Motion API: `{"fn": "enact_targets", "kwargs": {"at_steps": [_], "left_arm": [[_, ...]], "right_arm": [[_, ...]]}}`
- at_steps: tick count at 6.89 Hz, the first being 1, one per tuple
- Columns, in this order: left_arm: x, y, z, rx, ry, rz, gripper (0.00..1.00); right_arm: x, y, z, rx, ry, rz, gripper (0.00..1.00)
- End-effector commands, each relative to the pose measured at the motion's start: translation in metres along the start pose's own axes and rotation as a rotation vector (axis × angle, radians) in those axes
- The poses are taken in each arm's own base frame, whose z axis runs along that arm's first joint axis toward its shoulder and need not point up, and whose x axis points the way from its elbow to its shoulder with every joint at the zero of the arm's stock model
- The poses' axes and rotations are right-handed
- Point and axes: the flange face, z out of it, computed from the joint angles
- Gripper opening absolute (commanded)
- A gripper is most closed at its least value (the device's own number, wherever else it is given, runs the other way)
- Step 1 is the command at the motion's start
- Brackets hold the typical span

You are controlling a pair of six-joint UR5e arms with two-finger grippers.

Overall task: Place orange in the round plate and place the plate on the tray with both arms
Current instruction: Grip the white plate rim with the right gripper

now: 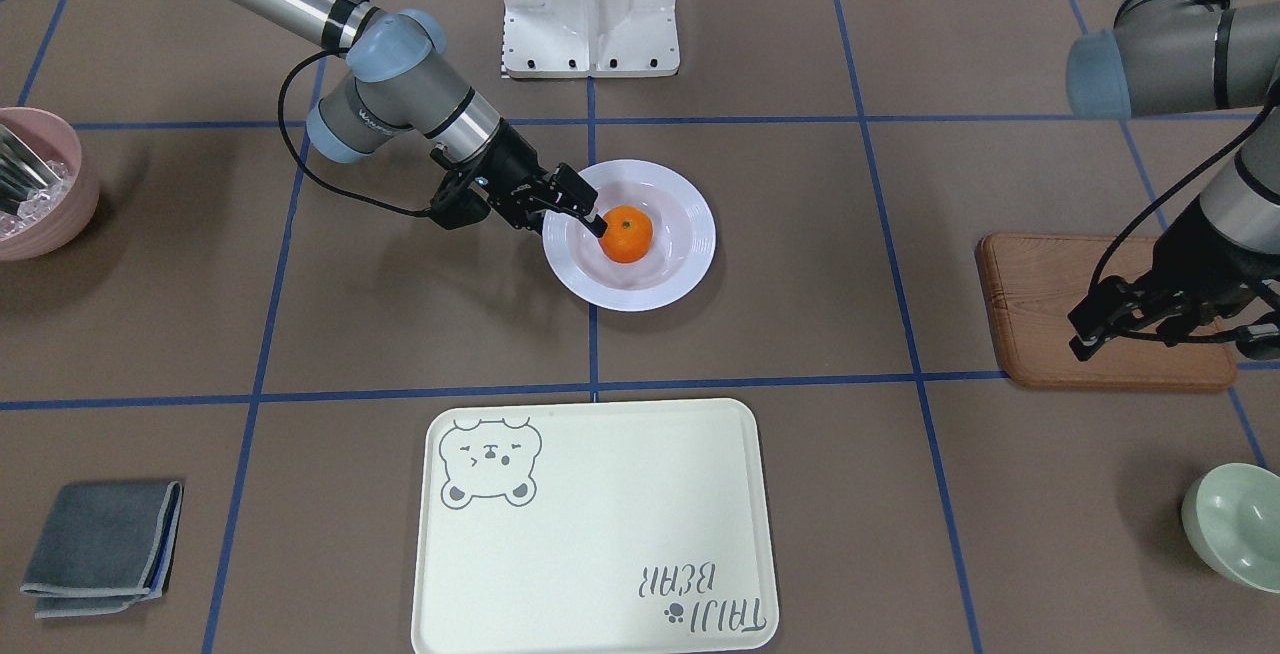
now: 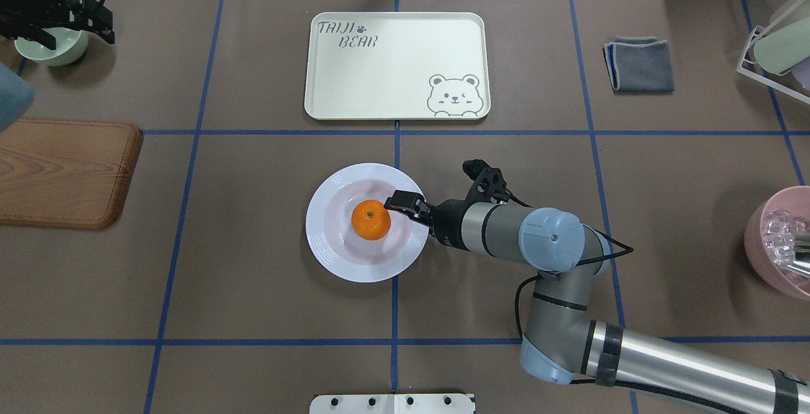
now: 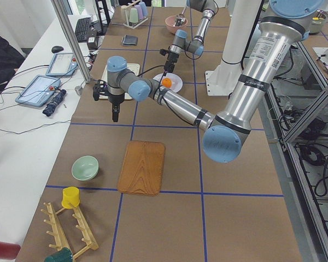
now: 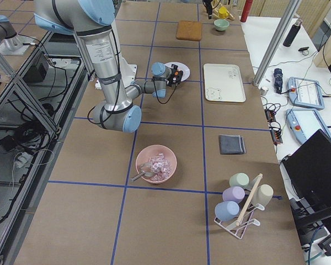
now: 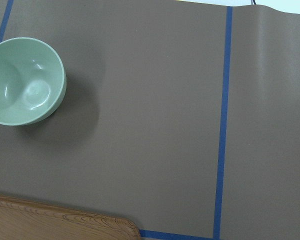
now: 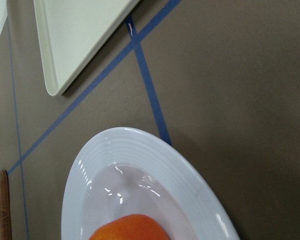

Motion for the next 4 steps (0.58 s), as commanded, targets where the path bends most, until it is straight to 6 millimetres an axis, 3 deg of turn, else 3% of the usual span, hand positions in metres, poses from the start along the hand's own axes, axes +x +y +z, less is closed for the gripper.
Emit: {"fn": "enact_targets", "kwargs": {"at_steps": [1, 2, 4], "left_arm": [[-0.001, 0.0, 0.0, 0.001, 0.0, -0.001, 0.99], [0.0, 0.0, -0.001, 0.001, 0.001, 0.0, 0.99], [0.0, 0.0, -0.001, 0.0, -0.001, -0.002, 0.99]], "right_arm": [[-0.011, 0.002, -0.001, 0.008, -0.024, 0.027, 0.34], [-0.012, 0.001, -0.002, 0.014, -0.029, 0.027, 0.05], [-0.022, 0.002, -0.005, 0.021, -0.08, 0.034, 0.0]]}}
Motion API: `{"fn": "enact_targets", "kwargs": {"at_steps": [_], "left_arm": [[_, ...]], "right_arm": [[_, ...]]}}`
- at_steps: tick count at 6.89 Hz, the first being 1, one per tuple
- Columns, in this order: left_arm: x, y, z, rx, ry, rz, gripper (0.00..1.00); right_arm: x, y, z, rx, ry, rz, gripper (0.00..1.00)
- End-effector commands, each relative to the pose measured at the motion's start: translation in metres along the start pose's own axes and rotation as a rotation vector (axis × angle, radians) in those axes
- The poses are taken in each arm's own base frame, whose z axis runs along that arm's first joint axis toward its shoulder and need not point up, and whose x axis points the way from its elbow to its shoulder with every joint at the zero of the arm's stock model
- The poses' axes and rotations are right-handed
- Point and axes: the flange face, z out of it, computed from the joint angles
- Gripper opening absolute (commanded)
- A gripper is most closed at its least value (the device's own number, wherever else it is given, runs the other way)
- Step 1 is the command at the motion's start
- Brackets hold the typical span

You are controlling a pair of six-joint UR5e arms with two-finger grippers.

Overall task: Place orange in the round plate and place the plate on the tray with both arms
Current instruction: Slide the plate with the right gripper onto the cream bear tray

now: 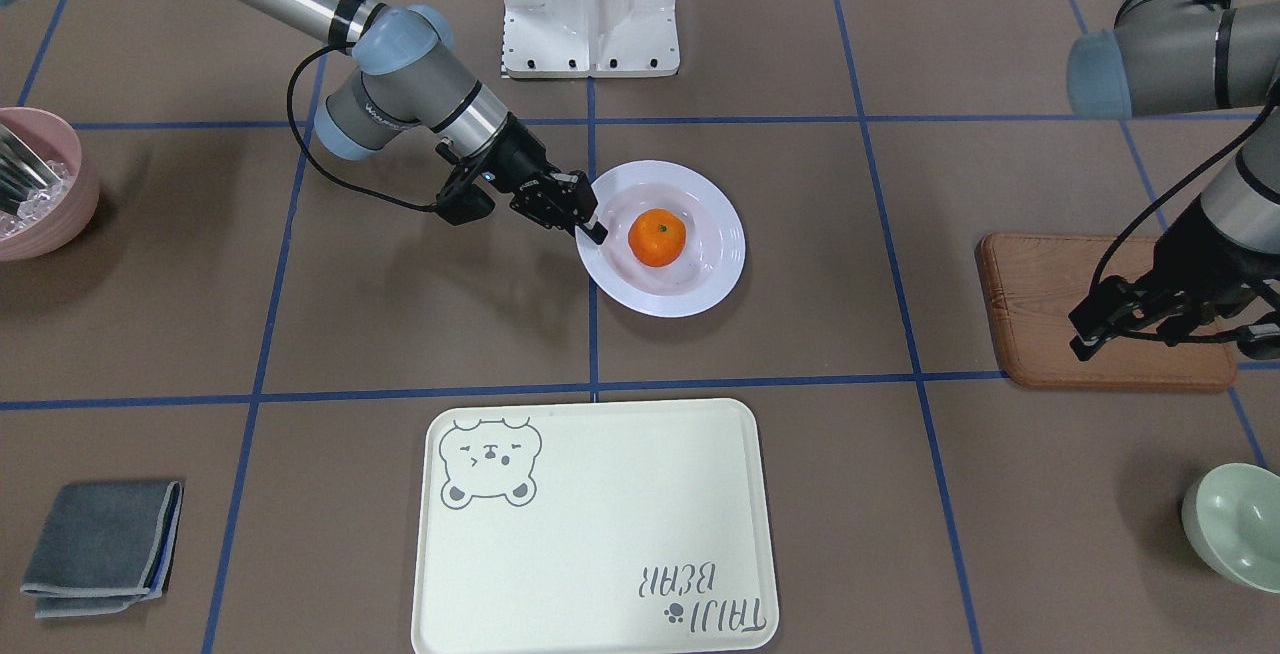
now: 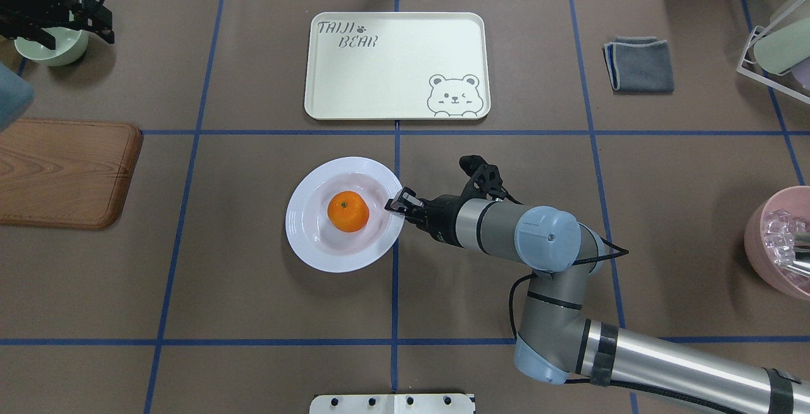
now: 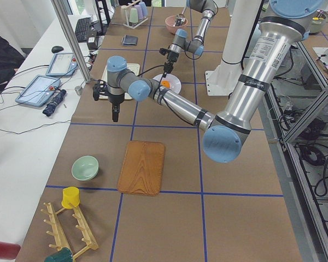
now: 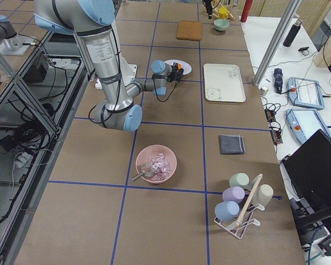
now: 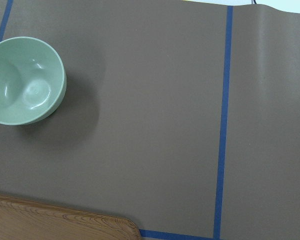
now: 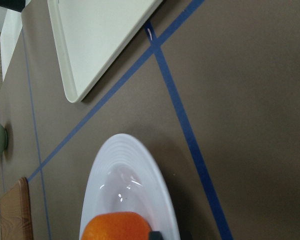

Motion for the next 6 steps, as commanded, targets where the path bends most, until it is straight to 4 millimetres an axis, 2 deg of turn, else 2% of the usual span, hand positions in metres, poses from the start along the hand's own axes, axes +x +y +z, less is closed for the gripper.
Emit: {"fn": "enact_targets", "kwargs": {"at_steps": [1, 2, 3, 5, 6], "left_arm": [[-0.001, 0.0, 0.001, -0.001, -0.002, -0.002, 0.99], [0.0, 0.0, 0.0, 0.0, -0.001, -0.001, 0.99], [-0.001, 0.0, 0.001, -0.001, -0.004, -0.003, 0.99], [-0.003, 0.0, 0.002, -0.003, -0.006, -0.006, 0.99], [-0.003, 0.0, 0.002, -0.003, -0.006, -0.006, 0.99]], "right_arm": [[-0.014, -0.004, -0.01, 0.024, -0.116, 0.073, 0.0], [-0.023, -0.009, -0.013, 0.072, -0.163, 0.107, 0.0], [-0.031, -0.032, -0.017, 0.125, -0.183, 0.113, 0.0], [-0.064, -0.091, -0.018, 0.215, -0.23, 0.177, 0.0], [-0.075, -0.124, -0.007, 0.28, -0.242, 0.236, 0.0]]}}
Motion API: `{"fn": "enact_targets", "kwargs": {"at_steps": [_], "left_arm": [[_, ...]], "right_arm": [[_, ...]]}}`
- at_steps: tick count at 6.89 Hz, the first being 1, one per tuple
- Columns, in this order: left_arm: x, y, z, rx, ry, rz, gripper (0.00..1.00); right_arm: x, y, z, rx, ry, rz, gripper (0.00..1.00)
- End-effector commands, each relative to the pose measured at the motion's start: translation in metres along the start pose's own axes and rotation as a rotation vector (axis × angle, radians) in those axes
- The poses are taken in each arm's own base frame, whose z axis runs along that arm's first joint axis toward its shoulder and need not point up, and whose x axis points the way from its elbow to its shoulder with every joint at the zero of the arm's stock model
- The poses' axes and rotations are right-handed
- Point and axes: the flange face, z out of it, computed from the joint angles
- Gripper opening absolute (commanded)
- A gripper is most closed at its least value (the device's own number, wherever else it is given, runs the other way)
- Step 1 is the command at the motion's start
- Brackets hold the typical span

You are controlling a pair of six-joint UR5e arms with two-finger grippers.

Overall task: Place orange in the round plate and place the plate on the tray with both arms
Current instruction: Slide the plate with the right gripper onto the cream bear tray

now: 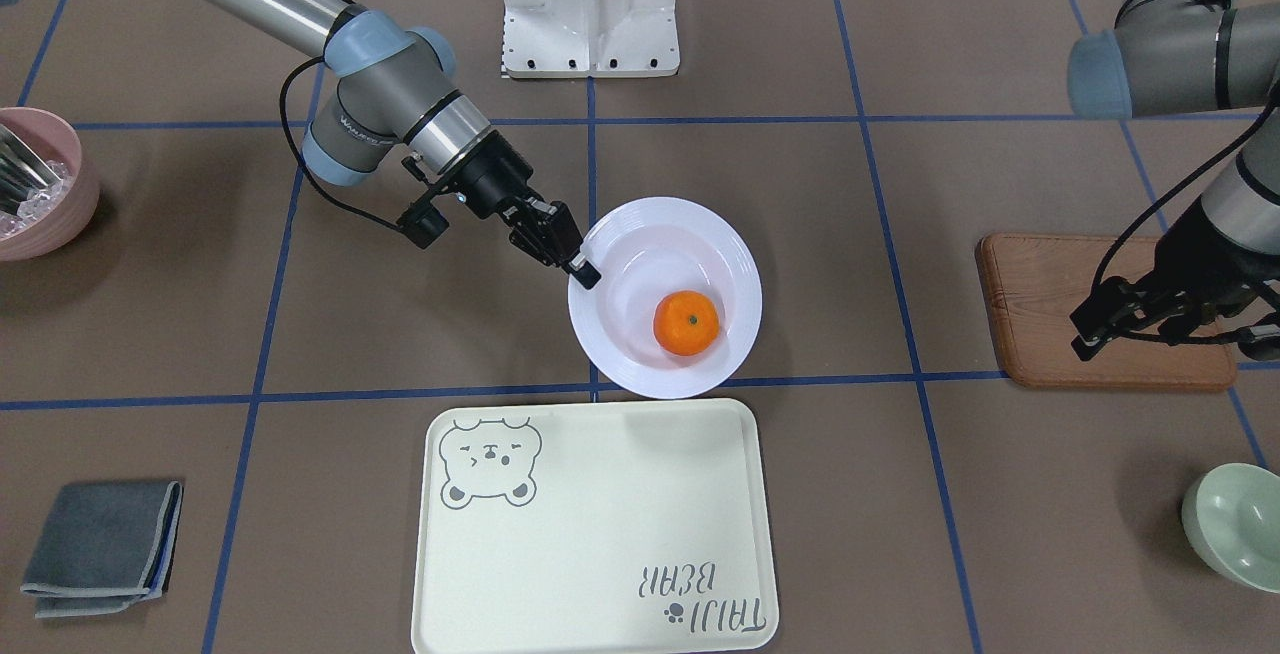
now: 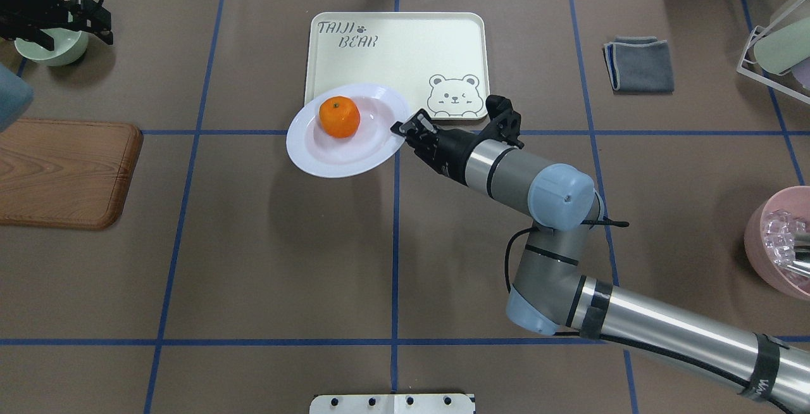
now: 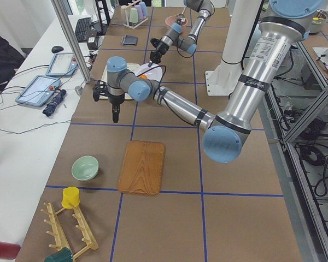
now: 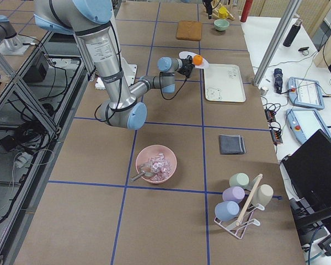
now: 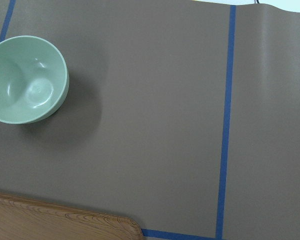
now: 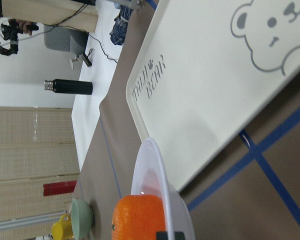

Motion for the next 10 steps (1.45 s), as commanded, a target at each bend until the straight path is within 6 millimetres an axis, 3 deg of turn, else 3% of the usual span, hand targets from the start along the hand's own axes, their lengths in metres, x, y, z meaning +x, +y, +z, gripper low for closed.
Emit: {"fn": "enact_targets", "kwargs": {"at_steps": [1, 3, 5, 7, 8, 9, 10], "left_arm": [[0.0, 0.001, 0.001, -0.003, 0.001, -0.001, 0.99], [0.001, 0.001, 0.001, -0.003, 0.0, -0.005, 0.99], [0.001, 0.001, 0.004, -0.006, -0.008, -0.013, 0.99], [0.001, 0.001, 0.004, -0.006, -0.008, -0.015, 0.99], [0.001, 0.0, 0.005, -0.007, -0.009, -0.015, 0.99], [0.0, 0.0, 0.006, -0.008, -0.01, -0.016, 0.99], [0.0, 0.0, 0.006, -0.009, -0.011, -0.017, 0.99]], "right_arm": [[-0.025, -0.06, 0.039, 0.137, -0.013, 0.057, 0.0], [-0.011, -0.1, 0.069, 0.217, 0.048, 0.042, 0.0], [-0.007, -0.112, 0.099, 0.265, 0.088, 0.036, 0.0], [-0.002, -0.115, 0.101, 0.272, 0.1, 0.034, 0.0], [-0.001, -0.12, 0.1, 0.278, 0.109, 0.02, 0.99], [0.011, -0.128, 0.091, 0.231, 0.169, -0.136, 1.0], [0.02, -0.14, 0.065, 0.149, 0.319, -0.281, 1.0]]}}
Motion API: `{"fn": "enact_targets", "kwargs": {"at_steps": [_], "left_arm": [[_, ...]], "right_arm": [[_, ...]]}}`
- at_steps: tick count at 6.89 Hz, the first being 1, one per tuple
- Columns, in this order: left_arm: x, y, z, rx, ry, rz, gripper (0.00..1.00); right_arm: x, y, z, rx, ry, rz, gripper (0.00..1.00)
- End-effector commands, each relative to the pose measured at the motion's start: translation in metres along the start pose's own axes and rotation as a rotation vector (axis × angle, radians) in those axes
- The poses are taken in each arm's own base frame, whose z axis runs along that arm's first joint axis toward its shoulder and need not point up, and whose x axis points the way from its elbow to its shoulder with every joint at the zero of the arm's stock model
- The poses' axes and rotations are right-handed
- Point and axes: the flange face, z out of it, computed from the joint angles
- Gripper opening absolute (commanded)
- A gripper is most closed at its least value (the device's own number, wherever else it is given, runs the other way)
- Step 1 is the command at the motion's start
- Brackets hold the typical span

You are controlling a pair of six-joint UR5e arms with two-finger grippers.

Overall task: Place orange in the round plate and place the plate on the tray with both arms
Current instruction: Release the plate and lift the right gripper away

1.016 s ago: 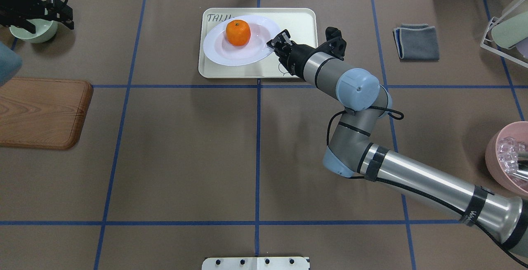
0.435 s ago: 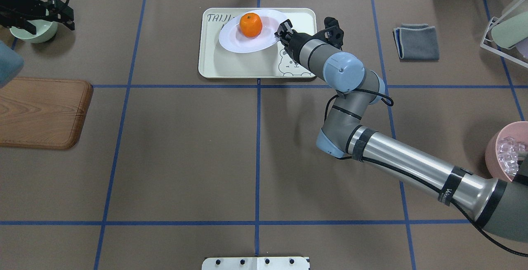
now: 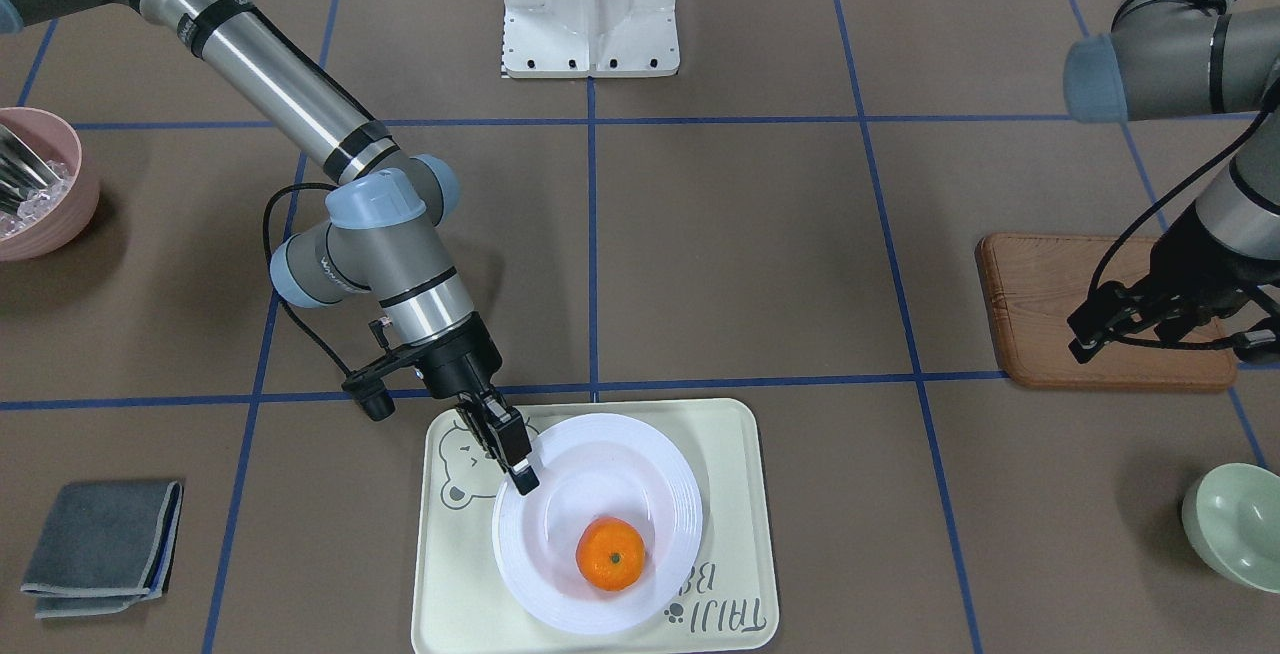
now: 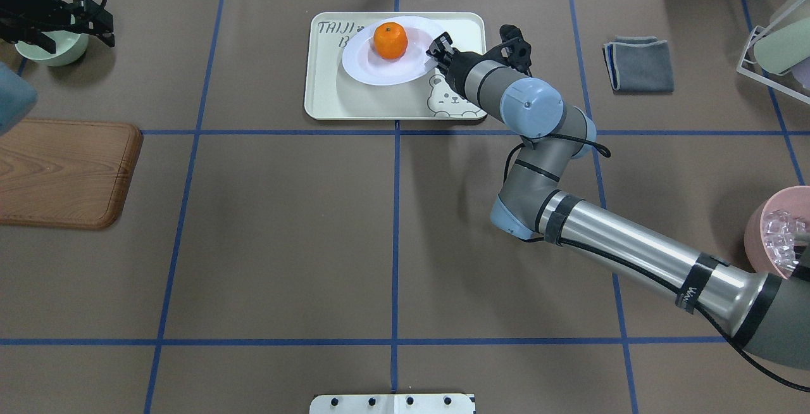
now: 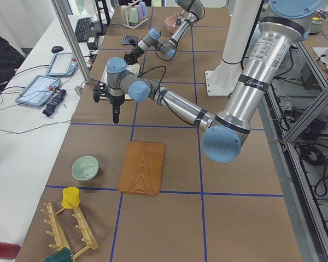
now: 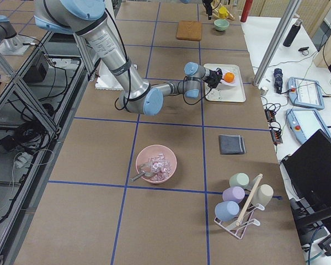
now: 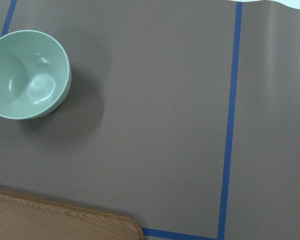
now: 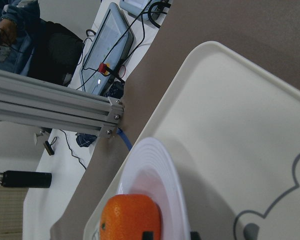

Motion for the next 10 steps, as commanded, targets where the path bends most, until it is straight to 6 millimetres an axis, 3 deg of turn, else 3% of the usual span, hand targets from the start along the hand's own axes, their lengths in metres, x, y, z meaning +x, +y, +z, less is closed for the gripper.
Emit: {"fn": "enact_targets", "kwargs": {"at_steps": [1, 2, 3, 5, 6, 7, 9, 10], "left_arm": [[-0.001, 0.0, 0.001, -0.001, -0.001, 0.001, 0.99], [-0.002, 0.001, 0.001, -0.002, -0.002, 0.0, 0.99], [-0.003, 0.0, -0.001, 0.001, -0.001, -0.002, 0.99], [-0.016, 0.01, 0.003, -0.003, -0.006, 0.005, 0.99], [-0.02, 0.011, 0.001, -0.001, -0.008, 0.004, 0.99], [-0.039, 0.025, 0.007, -0.016, -0.021, -0.006, 0.99], [-0.058, 0.032, 0.005, -0.021, -0.025, -0.023, 0.99], [-0.073, 0.035, 0.006, -0.029, -0.036, -0.001, 0.99]], "right_arm": [[-0.009, -0.04, -0.043, -0.172, 0.261, -0.238, 1.0], [-0.035, -0.071, -0.073, -0.265, 0.337, -0.285, 1.0], [-0.042, -0.12, -0.112, -0.35, 0.325, -0.28, 1.0], [0.002, -0.269, -0.207, -0.531, 0.363, -0.164, 1.0], [0.036, -0.309, -0.239, -0.546, 0.355, -0.2, 1.0], [0.09, -0.325, -0.26, -0.544, 0.377, -0.272, 1.0], [0.221, -0.357, -0.308, -0.515, 0.474, -0.575, 1.0], [0.248, -0.365, -0.319, -0.505, 0.582, -0.656, 1.0]]}}
